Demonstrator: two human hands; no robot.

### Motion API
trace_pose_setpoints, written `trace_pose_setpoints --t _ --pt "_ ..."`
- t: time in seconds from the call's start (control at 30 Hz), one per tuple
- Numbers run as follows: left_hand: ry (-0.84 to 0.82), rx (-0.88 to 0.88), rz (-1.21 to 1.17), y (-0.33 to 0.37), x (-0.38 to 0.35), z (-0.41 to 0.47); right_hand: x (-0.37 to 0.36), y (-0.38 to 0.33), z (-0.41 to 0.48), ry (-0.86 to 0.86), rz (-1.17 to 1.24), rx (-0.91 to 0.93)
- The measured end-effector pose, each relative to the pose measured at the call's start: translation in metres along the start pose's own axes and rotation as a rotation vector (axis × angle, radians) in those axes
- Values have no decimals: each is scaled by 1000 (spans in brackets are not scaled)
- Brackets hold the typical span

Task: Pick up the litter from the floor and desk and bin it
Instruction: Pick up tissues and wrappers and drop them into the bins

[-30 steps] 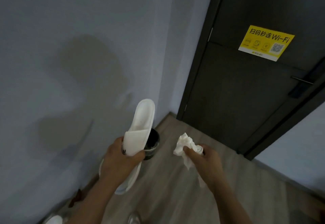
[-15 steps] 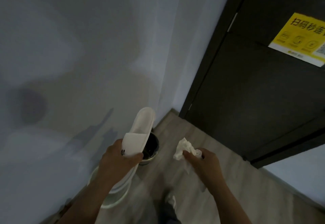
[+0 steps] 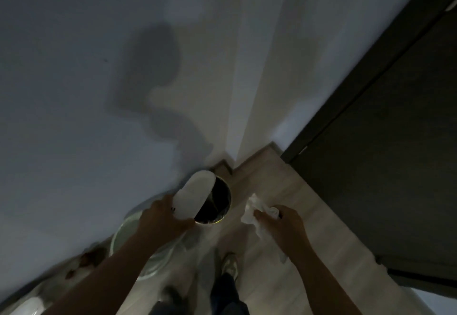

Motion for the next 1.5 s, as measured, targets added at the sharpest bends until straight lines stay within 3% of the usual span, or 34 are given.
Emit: trace_pose_setpoints --t 0.23,0.53,0.77,1.0,1.27,1.5 --pt "-170 109 94 -5 -65 92 -34 37 70 -122 -7 -91" --pt "-102 -33 333 -4 -124 184 -93 83 124 -190 -34 -146" --pt "-114 -54 239 -39 -139 178 -139 95 158 -286 -205 -167" --pt "-189 -63 325 -87 -148 176 -200 84 206 -275 -339 -27" --pt "-150 -61 277 -129 -147 195 -276 77 277 -276 -616 29" --pt "-154 2 236 -166 -161 211 -315 101 318 -321 -629 48"
Point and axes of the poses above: each hand's wrist, its own z-axis towards the middle knuckle, its own x-axis out of the back of the hand, y = z × x, the point moved 3 cm from there along z, towards the middle knuckle, and after that the axes turned 1 degree about -z, right-handed, at the moved point
